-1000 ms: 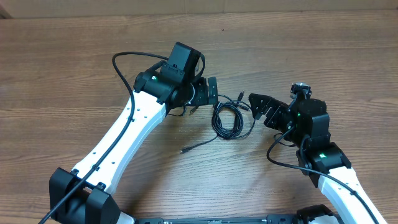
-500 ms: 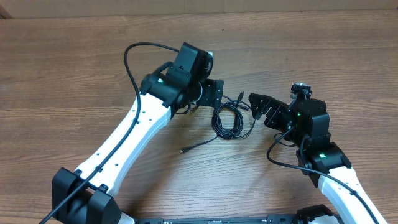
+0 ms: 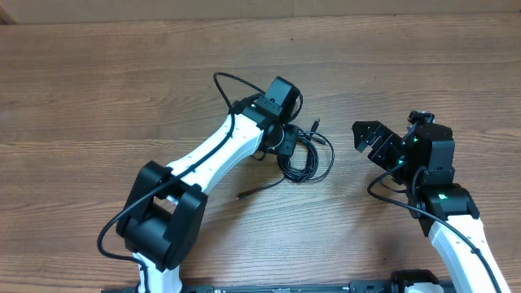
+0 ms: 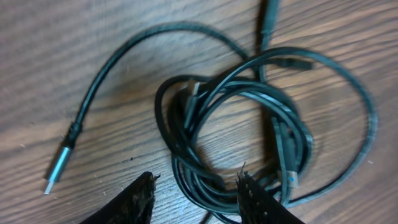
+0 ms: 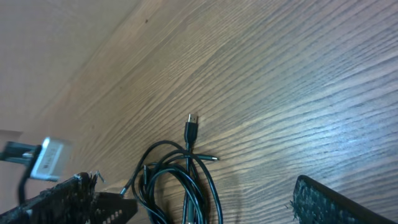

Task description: Untangle cables

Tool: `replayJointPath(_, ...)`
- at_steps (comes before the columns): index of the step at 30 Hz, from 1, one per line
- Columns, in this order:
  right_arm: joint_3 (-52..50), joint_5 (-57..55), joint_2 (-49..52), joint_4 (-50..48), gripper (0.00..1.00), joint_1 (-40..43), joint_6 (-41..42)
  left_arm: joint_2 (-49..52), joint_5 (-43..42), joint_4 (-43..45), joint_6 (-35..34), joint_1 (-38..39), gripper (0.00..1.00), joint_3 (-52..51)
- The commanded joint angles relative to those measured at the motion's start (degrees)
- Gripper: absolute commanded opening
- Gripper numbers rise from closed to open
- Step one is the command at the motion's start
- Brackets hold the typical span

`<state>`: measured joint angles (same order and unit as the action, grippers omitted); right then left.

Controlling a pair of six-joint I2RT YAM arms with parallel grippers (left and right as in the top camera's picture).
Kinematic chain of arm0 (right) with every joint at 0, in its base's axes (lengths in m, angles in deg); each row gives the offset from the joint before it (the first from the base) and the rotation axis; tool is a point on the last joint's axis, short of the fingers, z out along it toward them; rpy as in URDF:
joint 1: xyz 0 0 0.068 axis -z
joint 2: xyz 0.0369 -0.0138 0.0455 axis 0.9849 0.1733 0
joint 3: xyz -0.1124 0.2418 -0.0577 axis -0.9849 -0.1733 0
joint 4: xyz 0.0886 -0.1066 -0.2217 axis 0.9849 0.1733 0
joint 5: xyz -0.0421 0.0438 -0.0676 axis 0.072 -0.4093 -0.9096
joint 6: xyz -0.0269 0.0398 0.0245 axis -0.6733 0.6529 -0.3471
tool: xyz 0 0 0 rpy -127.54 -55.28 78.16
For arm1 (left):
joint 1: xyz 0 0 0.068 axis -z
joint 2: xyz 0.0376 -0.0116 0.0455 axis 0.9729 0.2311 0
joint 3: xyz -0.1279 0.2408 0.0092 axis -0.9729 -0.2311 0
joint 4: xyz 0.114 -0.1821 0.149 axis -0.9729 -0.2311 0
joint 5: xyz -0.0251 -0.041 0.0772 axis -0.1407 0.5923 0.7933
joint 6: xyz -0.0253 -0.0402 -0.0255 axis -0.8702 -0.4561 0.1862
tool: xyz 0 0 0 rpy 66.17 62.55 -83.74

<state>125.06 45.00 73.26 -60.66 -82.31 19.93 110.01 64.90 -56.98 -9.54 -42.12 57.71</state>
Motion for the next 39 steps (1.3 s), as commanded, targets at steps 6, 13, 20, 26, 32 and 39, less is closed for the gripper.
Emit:
replayJointPath(6,1.6,0.0,-0.3,0.7,1.0,0.1,-0.4,4.7,-1.6,0.8,-7.1,0.5,0.17,-0.3)
replayJointPath(13,1.6,2.1,-0.2,4.7,1.0,0.1,-0.4,4.6,-1.5,5.2,-7.2,0.5,0.17,-0.3)
replayJointPath(20,1.6,2.1,-0.2,5.7,1.0,0.1,-0.4,4.7,-1.1,5.5,-7.2,0.5,0.5,-0.3)
replayJointPath(26,1.6,2.1,-0.2,5.6,1.0,0.1,-0.4,4.9,-1.0,6.9,-7.2,0.5,0.46,-0.3)
replayJointPath(32,1.6,2.1,-0.2,4.9,1.0,0.1,-0.4,4.9,0.3,6.3,-7.2,0.7,0.25,-0.3)
replayJointPath(39,1.6,2.2,-0.2,4.2,1.0,0.1,-0.4,4.9,-0.3,6.1,-7.2,0.8,0.04,-0.3)
